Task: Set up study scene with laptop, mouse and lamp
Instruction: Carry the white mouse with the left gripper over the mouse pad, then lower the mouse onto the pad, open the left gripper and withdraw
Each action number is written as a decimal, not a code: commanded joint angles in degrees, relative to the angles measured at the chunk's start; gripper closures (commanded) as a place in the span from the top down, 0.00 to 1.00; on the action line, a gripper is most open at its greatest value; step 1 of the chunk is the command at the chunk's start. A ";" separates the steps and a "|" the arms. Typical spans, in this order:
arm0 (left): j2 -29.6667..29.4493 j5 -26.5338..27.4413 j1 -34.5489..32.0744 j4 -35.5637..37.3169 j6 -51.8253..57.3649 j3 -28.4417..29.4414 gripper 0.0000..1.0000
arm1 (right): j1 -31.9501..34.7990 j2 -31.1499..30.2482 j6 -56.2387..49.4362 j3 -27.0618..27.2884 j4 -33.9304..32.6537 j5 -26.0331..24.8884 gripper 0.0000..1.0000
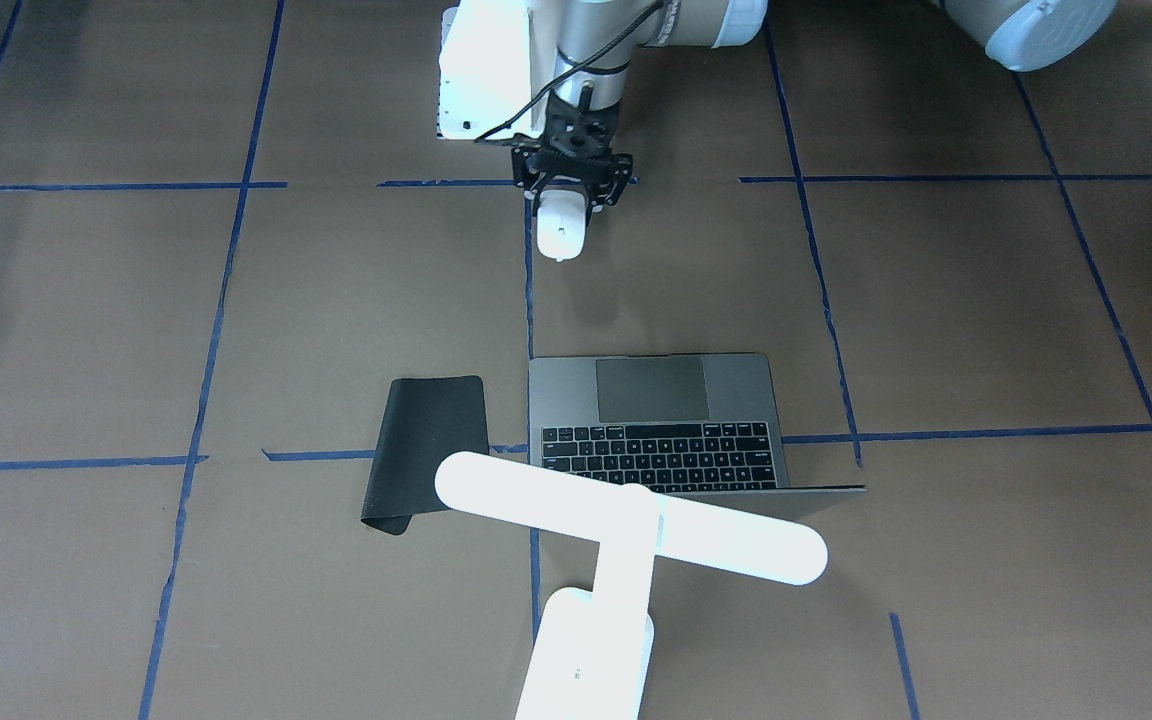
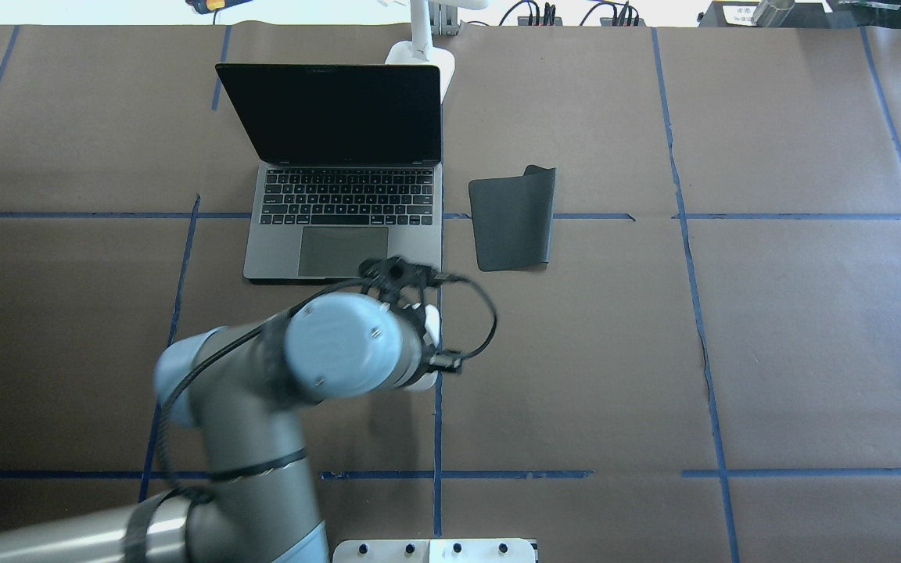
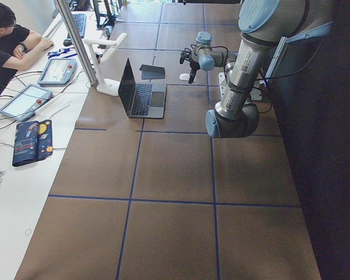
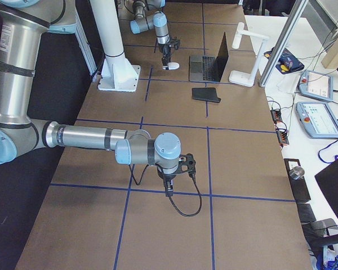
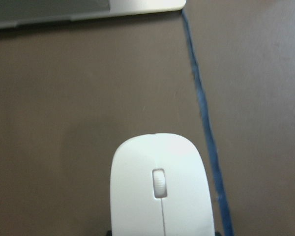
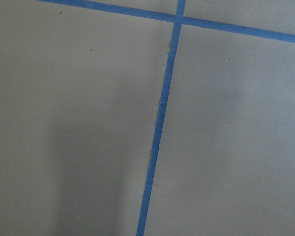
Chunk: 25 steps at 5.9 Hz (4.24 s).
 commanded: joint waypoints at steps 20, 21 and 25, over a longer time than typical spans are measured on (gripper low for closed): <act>20.60 -18.37 -20.14 7.74 28.80 -16.73 1.00 | -0.09 0.26 0.18 -0.80 -0.09 -0.14 1.00; 25.87 -23.07 -24.95 7.65 35.64 -18.06 1.00 | -0.09 0.26 0.18 -0.80 -0.09 -0.14 1.00; 45.47 -35.15 -51.56 7.30 68.50 -16.85 1.00 | -0.09 0.35 0.26 -0.80 -0.09 -0.14 1.00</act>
